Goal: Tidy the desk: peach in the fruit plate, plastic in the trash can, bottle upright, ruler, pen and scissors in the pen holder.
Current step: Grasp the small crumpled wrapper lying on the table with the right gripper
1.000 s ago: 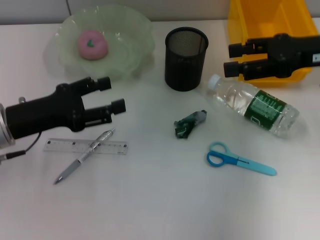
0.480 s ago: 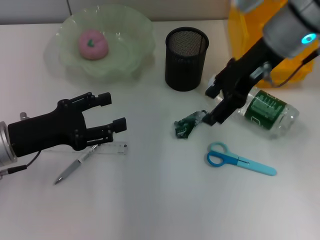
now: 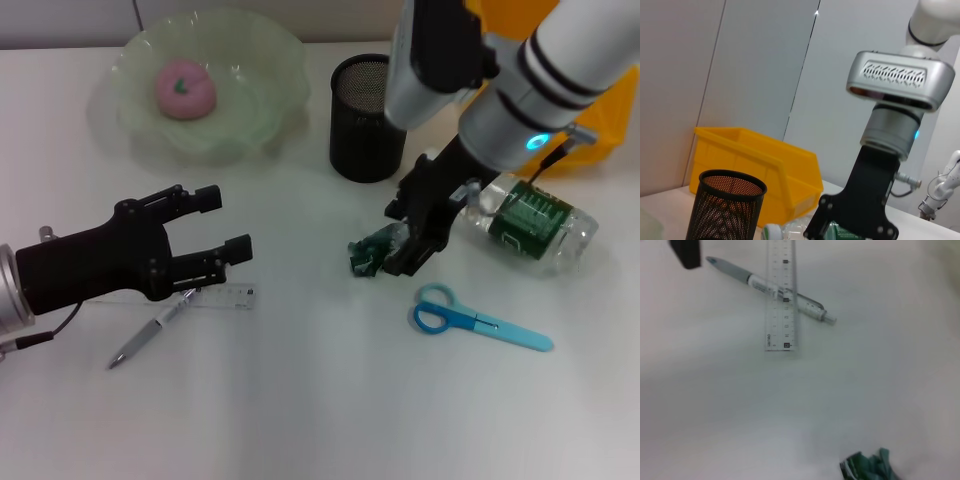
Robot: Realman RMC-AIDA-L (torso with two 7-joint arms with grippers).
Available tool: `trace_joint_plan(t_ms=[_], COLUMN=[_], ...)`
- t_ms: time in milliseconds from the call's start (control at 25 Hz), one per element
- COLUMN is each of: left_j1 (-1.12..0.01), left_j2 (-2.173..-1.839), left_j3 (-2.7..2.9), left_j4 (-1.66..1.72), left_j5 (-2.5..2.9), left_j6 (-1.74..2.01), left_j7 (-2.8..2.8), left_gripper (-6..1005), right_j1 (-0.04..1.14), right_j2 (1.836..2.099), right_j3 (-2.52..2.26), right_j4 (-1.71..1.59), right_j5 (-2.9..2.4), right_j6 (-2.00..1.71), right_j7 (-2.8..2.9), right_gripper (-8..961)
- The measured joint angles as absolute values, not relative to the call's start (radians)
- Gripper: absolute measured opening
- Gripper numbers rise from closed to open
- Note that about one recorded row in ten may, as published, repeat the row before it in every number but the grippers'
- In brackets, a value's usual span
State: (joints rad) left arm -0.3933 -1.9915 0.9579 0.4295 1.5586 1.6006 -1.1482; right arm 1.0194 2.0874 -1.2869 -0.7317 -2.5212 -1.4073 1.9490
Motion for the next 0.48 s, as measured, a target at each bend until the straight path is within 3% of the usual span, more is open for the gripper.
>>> trace_joint_plan(t_ms=[480], left_j1=[-0.380], left_j2=[-1.976], left_j3=[0.953], left_j4=[0.429], left_j5=[1.559], left_j6=[1.583], left_j7=[-1.148], left_gripper=[837], right_j1=[1.036], right_j2=[2.089], right_j3=[-1.368], right_j4=[-0.579], right_j5=[-2.423], right_j6=[-1.230], right_j7=[1.874], right_gripper=[759])
